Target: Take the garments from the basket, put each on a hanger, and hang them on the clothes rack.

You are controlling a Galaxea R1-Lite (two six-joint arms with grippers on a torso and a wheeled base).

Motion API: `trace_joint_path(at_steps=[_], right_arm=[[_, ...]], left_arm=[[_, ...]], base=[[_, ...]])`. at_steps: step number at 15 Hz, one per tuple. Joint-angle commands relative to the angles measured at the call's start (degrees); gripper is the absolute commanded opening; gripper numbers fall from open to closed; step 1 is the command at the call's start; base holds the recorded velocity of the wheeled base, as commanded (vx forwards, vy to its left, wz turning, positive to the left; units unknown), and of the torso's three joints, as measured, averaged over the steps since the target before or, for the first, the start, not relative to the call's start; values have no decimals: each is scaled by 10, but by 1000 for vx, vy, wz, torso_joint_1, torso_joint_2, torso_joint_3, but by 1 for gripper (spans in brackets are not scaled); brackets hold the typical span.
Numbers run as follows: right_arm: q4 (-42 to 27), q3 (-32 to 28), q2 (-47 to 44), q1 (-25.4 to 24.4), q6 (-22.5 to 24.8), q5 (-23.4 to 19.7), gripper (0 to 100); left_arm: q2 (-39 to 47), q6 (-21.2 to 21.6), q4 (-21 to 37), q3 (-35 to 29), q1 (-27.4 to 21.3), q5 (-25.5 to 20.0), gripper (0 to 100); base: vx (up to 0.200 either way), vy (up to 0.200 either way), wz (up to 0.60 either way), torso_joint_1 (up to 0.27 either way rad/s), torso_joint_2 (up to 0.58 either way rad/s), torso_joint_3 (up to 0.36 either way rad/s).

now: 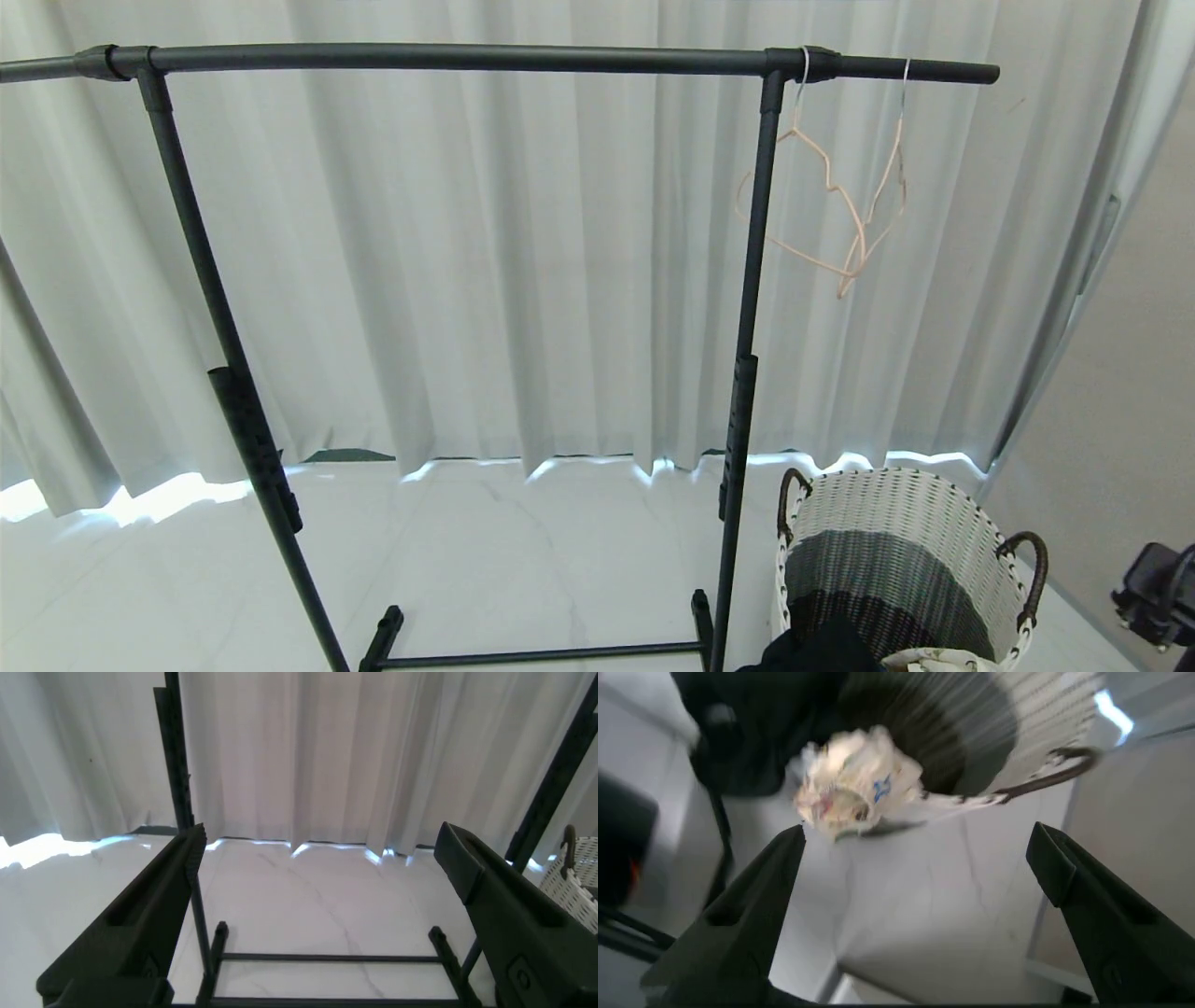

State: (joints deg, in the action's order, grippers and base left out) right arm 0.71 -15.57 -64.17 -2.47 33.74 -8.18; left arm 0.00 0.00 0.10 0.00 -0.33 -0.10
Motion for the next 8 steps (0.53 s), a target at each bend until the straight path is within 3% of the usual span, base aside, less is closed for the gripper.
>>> trace_joint_path(at_steps=[1, 3, 8], right_arm=[[77, 50, -180, 13, 54, 4, 100], [188, 96, -263, 14, 62, 15, 100], [311, 113, -360, 20, 62, 45, 100]], left_arm=[[0, 0, 0, 0, 0, -1, 100], [0, 0, 0, 0, 0, 0, 100], [0, 0, 0, 0, 0, 0, 100]], base=[[0, 0, 0, 0, 0, 0], [0, 0, 0, 0, 0, 0], [0, 0, 0, 0, 0, 0]])
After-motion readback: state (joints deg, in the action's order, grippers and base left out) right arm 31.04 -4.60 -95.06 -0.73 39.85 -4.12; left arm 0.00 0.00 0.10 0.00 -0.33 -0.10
